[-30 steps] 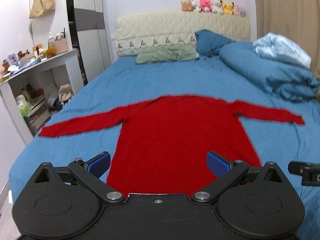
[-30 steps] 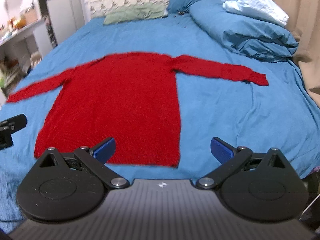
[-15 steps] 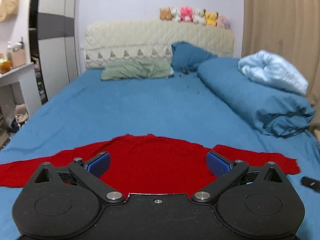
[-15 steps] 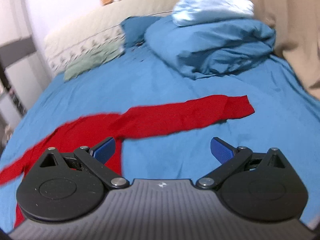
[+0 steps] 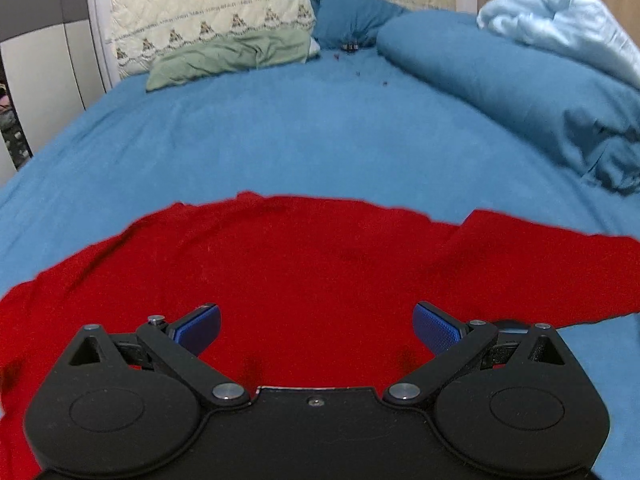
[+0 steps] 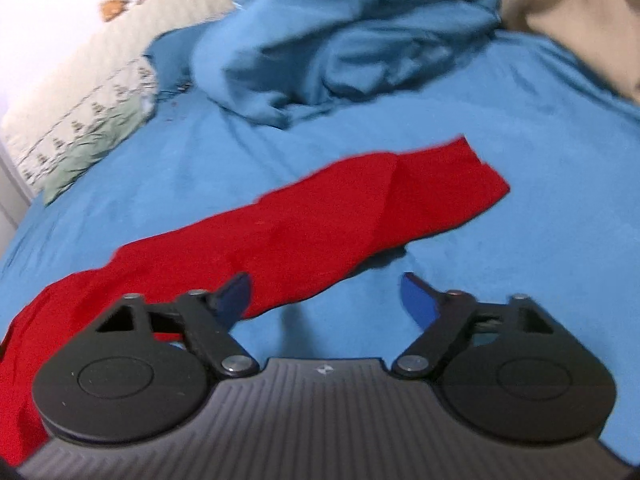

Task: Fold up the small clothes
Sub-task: 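Grasp the sweater sleeve cuff with the right gripper and lift it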

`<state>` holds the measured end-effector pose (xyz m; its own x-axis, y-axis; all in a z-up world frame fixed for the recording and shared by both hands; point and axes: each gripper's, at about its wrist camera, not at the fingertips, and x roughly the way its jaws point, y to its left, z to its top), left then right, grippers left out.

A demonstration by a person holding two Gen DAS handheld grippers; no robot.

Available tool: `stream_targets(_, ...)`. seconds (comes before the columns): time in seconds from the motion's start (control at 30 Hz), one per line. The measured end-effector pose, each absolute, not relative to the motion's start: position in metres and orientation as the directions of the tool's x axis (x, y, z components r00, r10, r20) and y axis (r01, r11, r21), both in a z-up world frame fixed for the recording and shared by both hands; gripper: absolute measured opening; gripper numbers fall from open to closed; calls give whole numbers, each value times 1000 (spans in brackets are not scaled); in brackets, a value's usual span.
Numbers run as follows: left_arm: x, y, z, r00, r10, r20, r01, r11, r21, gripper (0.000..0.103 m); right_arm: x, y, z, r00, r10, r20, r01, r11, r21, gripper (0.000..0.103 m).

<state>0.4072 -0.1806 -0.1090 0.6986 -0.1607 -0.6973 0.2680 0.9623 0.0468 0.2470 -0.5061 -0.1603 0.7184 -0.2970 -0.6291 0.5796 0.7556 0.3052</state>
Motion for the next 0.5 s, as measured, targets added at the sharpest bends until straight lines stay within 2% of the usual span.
stream_targets(0.07,419,-179,-121,680,-155,-717,263,964,41,103,256,-520,-173,707,-300,-641,610,716,338,73)
stream_targets(0.1,424,-178,-126,671,-154,-725,261,965,37,103,258,-525,-176,709,-308,-634,621,698,356,71)
stream_targets(0.2,438,-176,-142,652,-153,-743,258,966,28,103,265,-536,-179,714,-339,-612,642,667,379,51)
stream_targets(0.27,446,-175,-151,633,-150,-759,256,966,23,103,270,-542,-178,705,-354,-614,656,654,376,33)
stream_targets(0.33,454,-173,-159,609,-150,-779,253,967,11,103,275,-545,-176,701,-365,-613,662,653,369,23)
stream_targets(0.5,466,-168,-162,579,-176,-796,273,962,-15,103,291,-536,-153,726,-372,-579,629,698,341,21)
